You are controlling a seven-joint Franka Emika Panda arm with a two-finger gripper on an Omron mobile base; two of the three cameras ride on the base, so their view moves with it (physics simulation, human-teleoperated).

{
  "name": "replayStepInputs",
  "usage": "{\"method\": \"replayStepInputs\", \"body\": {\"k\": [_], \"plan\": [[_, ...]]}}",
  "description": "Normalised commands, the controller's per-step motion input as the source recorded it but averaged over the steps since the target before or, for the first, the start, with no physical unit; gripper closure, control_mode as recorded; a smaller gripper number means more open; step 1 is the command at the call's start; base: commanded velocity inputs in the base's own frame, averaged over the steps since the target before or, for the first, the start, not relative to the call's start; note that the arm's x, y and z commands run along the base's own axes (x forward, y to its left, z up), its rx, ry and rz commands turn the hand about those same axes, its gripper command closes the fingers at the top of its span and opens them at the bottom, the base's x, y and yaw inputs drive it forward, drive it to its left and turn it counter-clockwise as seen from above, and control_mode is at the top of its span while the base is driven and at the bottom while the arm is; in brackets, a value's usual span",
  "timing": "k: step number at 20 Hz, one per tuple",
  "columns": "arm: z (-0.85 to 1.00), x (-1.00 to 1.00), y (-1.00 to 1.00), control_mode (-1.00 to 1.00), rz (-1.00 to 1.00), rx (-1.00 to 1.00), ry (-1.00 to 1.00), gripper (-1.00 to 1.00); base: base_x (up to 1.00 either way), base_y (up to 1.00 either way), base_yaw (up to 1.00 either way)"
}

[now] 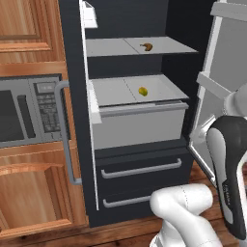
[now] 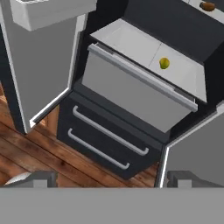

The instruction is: Retrieve the banana and mango from the fridge and place them into the bowl on the dining table.

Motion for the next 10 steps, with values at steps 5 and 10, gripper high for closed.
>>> {"method": "replayStepInputs", "body": {"k": [5, 10], "plan": [[0.33, 0.00, 0.14, -1.00, 0.00, -0.02, 0.02, -1.00, 0.00, 0.00, 0.00], [0.41, -0.20, -0.18, -1.00, 0.07, 0.06, 0.00, -1.00, 0.00, 0.00, 0.00]]}}
